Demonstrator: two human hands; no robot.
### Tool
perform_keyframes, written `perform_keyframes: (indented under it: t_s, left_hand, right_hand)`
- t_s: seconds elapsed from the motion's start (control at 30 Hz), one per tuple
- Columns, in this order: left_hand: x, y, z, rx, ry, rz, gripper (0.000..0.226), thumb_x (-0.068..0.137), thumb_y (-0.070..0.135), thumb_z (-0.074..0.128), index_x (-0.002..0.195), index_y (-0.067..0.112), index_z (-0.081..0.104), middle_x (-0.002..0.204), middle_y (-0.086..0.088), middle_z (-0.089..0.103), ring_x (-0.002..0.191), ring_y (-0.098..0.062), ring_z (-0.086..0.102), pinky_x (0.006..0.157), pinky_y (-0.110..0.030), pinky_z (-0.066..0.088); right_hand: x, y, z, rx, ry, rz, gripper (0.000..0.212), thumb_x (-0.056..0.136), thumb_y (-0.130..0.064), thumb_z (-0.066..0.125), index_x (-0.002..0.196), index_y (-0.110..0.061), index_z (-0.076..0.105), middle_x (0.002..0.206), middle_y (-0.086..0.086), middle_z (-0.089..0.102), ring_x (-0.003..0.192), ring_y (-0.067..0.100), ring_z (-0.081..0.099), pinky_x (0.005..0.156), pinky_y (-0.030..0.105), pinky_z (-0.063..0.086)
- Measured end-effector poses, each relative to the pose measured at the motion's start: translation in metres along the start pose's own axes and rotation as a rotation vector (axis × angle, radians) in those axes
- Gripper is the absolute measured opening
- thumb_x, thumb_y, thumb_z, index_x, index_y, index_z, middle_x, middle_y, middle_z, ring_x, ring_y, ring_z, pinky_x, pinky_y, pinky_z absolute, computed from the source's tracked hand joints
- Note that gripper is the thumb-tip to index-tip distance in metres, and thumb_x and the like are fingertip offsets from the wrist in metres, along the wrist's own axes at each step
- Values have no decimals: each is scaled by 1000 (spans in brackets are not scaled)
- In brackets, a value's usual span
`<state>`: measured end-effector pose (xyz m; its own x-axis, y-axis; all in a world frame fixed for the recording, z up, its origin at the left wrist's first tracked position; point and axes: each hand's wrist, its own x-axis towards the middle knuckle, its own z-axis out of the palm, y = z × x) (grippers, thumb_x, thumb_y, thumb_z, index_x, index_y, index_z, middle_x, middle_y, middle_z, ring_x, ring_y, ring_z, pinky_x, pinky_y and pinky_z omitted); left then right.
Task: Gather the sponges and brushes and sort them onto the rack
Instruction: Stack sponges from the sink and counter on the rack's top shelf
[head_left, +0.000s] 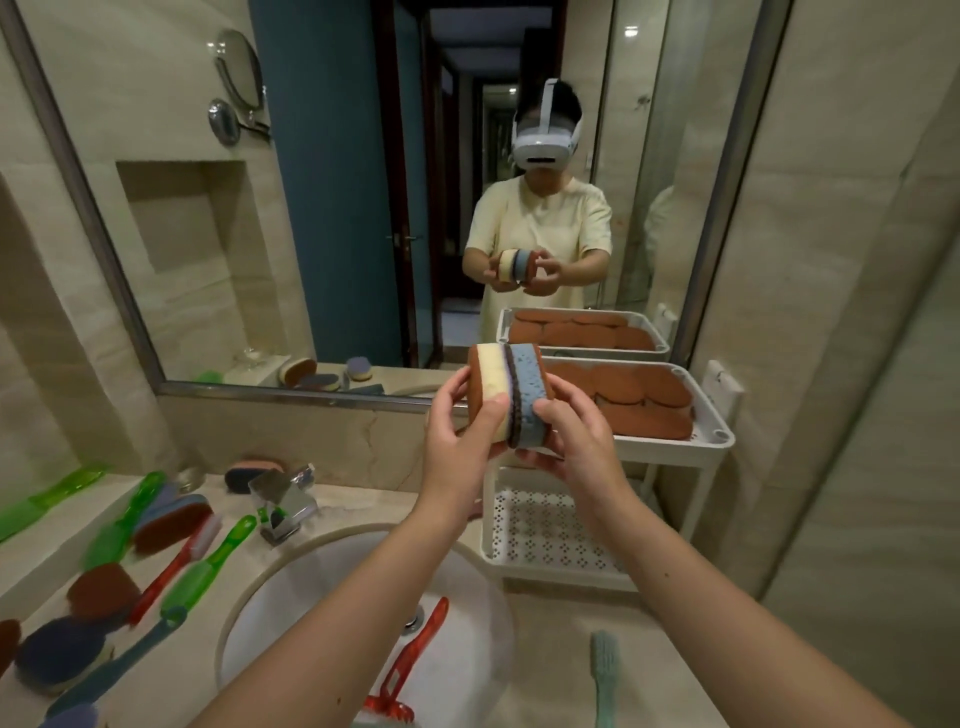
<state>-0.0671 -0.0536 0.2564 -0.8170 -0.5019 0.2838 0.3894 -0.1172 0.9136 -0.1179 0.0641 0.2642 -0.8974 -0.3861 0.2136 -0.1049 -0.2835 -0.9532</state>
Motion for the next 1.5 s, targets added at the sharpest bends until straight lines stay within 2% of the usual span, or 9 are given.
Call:
perform_keyframes:
  t_s: [0.33,0.5,0.63,0.7,0.8,0.9,1.1,1.27,1.5]
  left_hand:
    - [44,-5,60,100,-94,20,56,82,35,72,133,31,49,130,5,54,119,-13,54,94,-43,53]
    - [64,-15,89,158,-126,54,48,82,37,71,126,36,52,124,9,56,114,-7,56,94,-41,53]
    - [83,-30,106,239,-152,70,55,80,43,72,130,34,52,132,5,51,119,-14,53,95,-43,51]
    - [91,-37,113,284,-171,86,58,79,46,72,131,35,51,135,6,47,117,-11,53,95,-36,51]
    - [101,-47,122,371,-187,116,58,79,46,71,132,37,49,133,9,39,108,3,48,81,-9,40]
    - [111,-59,127,462,-198,136,59,81,44,69,136,35,48,132,12,37,116,-3,45,78,-6,32]
    - [120,-80,132,782,-166,188,60,82,51,63,138,36,48,139,14,39,125,-11,44,105,-37,37]
    - [123,-93,139,1011,-135,239,53,84,52,60,134,36,53,139,10,42,127,-12,41,103,-35,30]
    - [126,-101,145,1196,-133,321,53,83,50,63,133,38,53,137,6,43,124,-16,44,102,-37,31]
  right_hand:
    - [29,-25,-45,22,141,-69,26,87,-25,68,108,-40,68,106,-8,73,97,12,70,71,28,57]
    - [47,-31,-73,-46,280,-128,24,84,-24,74,105,-33,68,106,-5,73,100,16,69,78,34,59]
    - [60,-34,-99,-189,352,-156,32,83,-30,75,115,-29,67,113,-3,69,100,13,68,72,25,59]
    - [68,-35,-111,-261,393,-161,41,84,-29,74,123,-21,66,118,3,68,102,17,68,79,35,60]
    - [81,-34,-125,-354,422,-172,42,84,-28,74,124,-20,66,117,4,68,101,19,68,84,44,58]
    - [94,-29,-136,-477,457,-196,42,82,-31,75,122,-22,67,118,1,68,104,16,66,90,45,56]
    - [108,-6,-154,-801,523,-249,43,80,-39,74,120,-24,68,128,-5,62,117,11,57,103,33,45]
    - [112,9,-165,-955,495,-181,46,83,-38,72,126,-24,64,139,-5,54,127,9,47,103,18,29]
    - [118,10,-166,-1102,447,-117,45,92,-33,61,135,-22,57,148,-5,44,135,13,39,110,26,27]
